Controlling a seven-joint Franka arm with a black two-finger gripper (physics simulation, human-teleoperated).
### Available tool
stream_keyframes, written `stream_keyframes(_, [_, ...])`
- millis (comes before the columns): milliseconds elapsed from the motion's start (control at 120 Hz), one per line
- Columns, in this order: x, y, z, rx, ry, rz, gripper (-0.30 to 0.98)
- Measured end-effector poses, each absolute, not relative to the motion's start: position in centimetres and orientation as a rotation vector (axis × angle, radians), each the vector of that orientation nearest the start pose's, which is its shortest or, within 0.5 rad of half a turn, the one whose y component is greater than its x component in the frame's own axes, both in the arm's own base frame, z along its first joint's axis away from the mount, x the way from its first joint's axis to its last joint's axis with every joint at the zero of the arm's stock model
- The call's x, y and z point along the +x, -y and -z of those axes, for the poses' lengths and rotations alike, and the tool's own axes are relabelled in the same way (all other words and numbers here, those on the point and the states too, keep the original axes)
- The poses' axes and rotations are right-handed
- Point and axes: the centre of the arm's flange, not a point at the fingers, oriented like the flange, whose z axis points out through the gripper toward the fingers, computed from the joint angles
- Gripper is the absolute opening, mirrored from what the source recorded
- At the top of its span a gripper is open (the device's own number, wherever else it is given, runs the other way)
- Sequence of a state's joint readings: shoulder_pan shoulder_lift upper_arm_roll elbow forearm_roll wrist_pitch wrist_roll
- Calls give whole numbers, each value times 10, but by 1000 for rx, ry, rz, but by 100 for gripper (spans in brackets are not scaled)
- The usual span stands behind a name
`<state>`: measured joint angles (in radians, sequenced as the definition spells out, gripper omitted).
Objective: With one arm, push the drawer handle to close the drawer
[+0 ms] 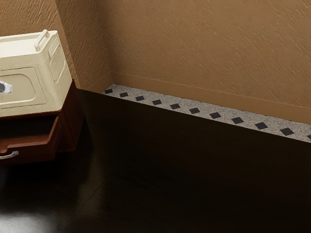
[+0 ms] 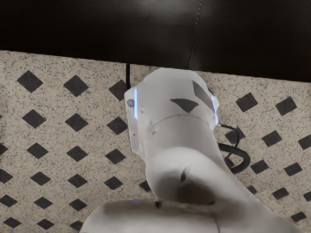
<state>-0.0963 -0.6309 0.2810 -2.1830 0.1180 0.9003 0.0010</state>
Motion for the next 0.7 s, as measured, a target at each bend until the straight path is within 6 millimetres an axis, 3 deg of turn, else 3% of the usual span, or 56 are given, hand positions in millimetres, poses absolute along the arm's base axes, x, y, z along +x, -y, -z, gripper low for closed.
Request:
stream_keyframes(117, [306,-94,-581,-3132,214,-534,67])
stream_keyframes(167, [318,-94,-578,-3120,222,-420,67])
stream_keyframes(267, [329,-117,-575,-3096,342,-277,67])
stream_keyframes(317, [330,-121,-546,-3113,390,-278,67])
stream_keyframes(417, [320,-126,-461,-3131,514,-340,66])
stream_keyframes(475, [309,-137,-429,-3122,596,-316,57])
stream_keyframes(592, [306,-160,-408,-3079,663,-157,26])
stream_keyframes(700, [313,-186,-394,-3053,706,-40,9])
